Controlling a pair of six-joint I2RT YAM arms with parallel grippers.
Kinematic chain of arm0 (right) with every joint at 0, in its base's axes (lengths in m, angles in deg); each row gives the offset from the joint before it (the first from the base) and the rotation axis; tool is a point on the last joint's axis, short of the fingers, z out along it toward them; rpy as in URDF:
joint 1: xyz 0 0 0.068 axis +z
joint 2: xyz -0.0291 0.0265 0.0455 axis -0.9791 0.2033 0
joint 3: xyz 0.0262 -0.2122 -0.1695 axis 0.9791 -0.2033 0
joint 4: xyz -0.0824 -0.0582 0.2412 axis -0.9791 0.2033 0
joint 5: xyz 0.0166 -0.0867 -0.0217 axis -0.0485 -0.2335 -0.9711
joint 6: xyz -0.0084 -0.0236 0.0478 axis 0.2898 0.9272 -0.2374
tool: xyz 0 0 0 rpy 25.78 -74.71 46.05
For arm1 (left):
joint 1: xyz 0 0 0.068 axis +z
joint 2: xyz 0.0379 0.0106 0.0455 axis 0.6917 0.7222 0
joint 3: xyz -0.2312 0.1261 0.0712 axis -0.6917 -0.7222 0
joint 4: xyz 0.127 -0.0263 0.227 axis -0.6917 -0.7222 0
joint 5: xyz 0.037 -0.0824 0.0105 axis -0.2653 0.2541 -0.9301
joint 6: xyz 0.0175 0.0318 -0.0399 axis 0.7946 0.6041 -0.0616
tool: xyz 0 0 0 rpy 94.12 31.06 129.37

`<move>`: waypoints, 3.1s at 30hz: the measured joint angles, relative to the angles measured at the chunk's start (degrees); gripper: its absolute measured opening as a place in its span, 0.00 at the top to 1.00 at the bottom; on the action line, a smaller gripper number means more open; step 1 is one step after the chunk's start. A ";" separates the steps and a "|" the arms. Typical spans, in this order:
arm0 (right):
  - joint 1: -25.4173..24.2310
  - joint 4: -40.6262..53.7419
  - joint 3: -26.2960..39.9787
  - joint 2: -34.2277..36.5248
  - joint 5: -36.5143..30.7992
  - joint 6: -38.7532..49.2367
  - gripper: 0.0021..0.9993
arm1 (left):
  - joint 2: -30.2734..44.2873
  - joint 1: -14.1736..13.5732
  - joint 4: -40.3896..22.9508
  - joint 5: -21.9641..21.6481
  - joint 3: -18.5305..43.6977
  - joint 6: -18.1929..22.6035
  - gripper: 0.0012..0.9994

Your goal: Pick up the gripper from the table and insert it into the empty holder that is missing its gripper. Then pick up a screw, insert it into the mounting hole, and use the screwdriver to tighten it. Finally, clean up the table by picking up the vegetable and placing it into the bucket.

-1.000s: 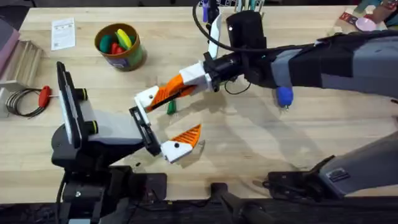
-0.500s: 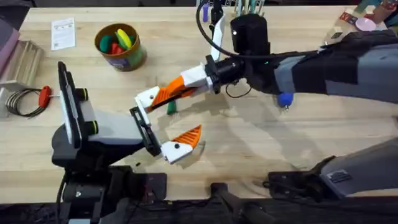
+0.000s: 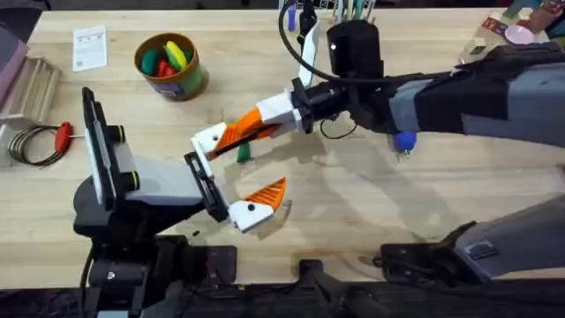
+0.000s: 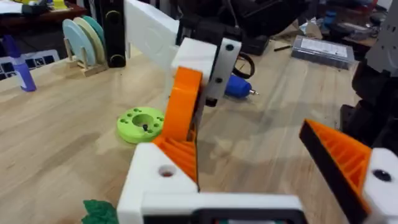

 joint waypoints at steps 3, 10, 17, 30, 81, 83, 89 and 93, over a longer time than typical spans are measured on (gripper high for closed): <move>0.00 0.08 0.00 0.00 -0.20 -0.43 0.94 | 0.00 0.00 0.02 -0.04 0.00 0.04 0.01; 1.48 0.76 -0.98 0.02 -3.95 -0.50 0.11 | -0.02 -0.87 -0.22 2.12 0.02 1.42 0.01; 1.49 1.08 -1.03 0.02 -5.74 -0.38 0.10 | -0.02 -0.85 -0.29 2.78 0.02 1.80 0.01; -7.48 31.43 -0.62 -21.71 -20.98 12.23 0.09 | -0.02 -0.85 -0.31 2.84 0.02 1.84 0.01; 4.24 79.22 44.63 16.37 -77.93 -11.38 0.13 | -0.01 -0.85 -0.34 2.97 0.02 1.84 0.01; 4.44 78.86 44.65 16.44 -79.08 -11.69 0.16 | -0.02 -0.85 -0.33 2.97 0.02 1.86 0.01; 4.88 78.64 44.70 16.67 -80.57 -12.00 0.22 | -0.02 -0.85 -0.33 2.97 0.02 1.84 0.01; 4.94 78.23 44.70 16.85 -80.78 -12.00 0.26 | -0.02 -0.85 -0.33 2.97 0.02 1.84 0.01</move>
